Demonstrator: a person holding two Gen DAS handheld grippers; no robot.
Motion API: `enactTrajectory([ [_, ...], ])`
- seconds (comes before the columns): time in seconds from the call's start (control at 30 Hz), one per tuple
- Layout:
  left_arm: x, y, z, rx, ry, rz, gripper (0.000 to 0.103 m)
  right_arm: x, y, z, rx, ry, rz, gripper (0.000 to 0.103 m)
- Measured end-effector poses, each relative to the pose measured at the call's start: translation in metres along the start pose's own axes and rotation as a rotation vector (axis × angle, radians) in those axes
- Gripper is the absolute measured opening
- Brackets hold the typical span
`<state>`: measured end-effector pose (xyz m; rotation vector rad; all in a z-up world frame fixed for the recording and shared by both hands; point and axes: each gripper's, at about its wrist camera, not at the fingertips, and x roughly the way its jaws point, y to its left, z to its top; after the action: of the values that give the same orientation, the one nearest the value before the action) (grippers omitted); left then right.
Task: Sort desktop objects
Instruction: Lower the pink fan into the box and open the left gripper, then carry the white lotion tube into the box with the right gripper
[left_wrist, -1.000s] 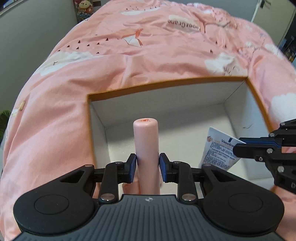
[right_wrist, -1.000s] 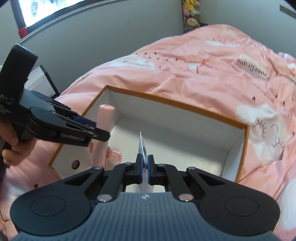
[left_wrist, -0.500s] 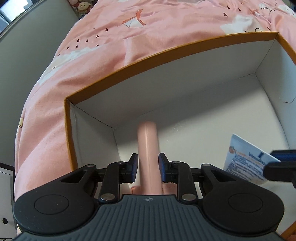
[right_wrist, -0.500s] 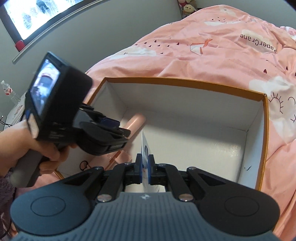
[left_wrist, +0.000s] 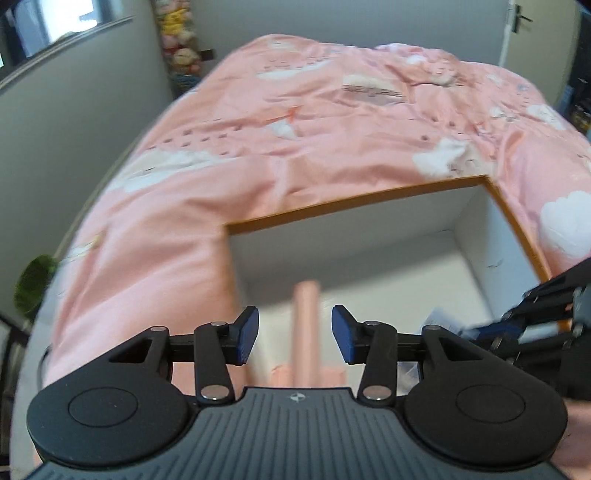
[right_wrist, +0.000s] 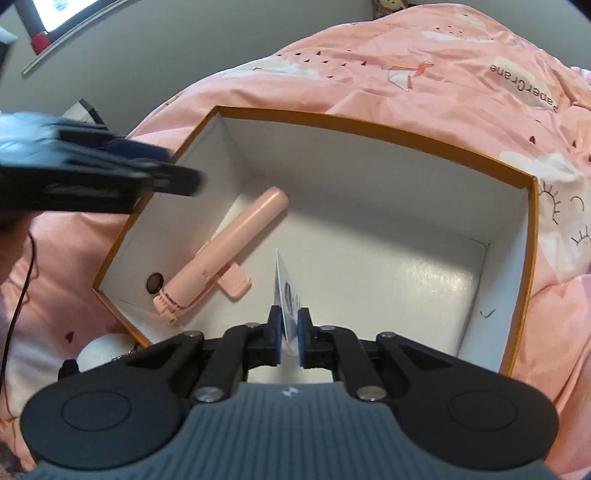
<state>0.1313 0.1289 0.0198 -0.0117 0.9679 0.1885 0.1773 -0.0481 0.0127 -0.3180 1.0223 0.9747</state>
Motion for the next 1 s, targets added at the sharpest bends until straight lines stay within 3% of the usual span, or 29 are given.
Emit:
enactTrajectory([
  [0.2, 0.0, 0.021, -0.021, -0.083, 0.061, -0.026, 0.051, 0.007, -0.002, 0.022, 0.133, -0.066, -0.015, 0.007],
  [0.3, -0.001, 0.024, -0.034, -0.093, 0.075, -0.042, 0.042, 0.016, 0.004, 0.036, 0.183, -0.107, -0.022, 0.007],
  [0.47, 0.003, 0.028, -0.045, -0.116, 0.086, -0.046, 0.039, 0.031, 0.019, 0.054, 0.227, -0.143, -0.019, 0.006],
  [0.77, 0.006, 0.032, -0.06, -0.137, 0.105, -0.063, 0.039, 0.046, 0.027, 0.06, 0.371, -0.114, 0.199, 0.011],
  [1.0, 0.007, 0.027, -0.061, -0.136, 0.098, -0.065, 0.039, 0.038, 0.019, 0.06, 0.321, -0.153, 0.112, 0.006],
])
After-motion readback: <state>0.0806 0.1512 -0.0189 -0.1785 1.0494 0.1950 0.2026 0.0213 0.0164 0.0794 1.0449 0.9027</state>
